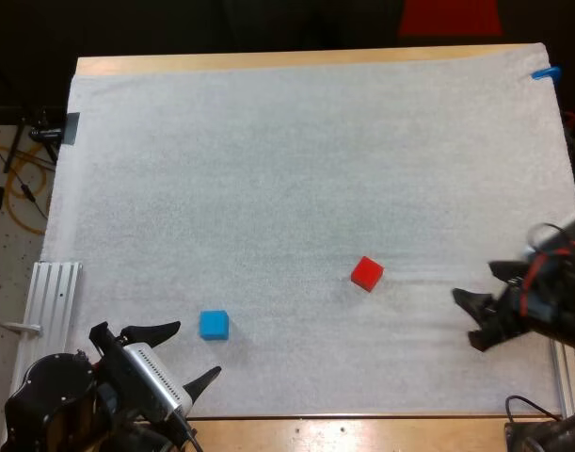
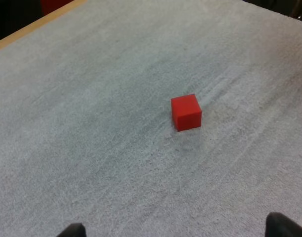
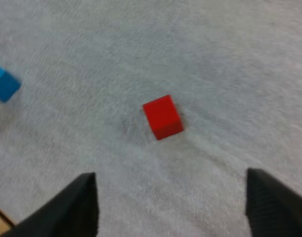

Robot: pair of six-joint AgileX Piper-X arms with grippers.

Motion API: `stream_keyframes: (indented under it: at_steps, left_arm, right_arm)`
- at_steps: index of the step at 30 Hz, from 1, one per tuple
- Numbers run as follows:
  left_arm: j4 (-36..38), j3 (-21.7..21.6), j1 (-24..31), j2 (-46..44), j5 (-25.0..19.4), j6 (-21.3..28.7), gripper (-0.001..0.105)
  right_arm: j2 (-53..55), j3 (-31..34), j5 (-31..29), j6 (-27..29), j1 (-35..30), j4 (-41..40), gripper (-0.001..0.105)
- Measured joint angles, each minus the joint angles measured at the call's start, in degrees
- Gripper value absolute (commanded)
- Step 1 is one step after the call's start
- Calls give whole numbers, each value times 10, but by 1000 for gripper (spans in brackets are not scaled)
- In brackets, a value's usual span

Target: Stack red cube on blue cube

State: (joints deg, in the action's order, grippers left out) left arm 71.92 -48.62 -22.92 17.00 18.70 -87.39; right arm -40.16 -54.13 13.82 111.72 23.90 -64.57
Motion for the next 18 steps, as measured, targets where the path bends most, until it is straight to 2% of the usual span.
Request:
stream_keyframes:
  at_steps: [2,7,12,18]
  left_arm:
    - [4,0,-2,0,0,2,67]
    - [8,0,-2,0,0,4,67]
    - [8,0,-2,0,0,4,67]
    - [8,0,-2,0,0,4,67]
  right_arm:
    - [-35,-18,-13,2,27,0,72]
    - [-162,-61,-94,11,94,26,71]
    - [-275,-90,-108,37,110,46,71]
    - [-403,-92,-116,59,110,80,71]
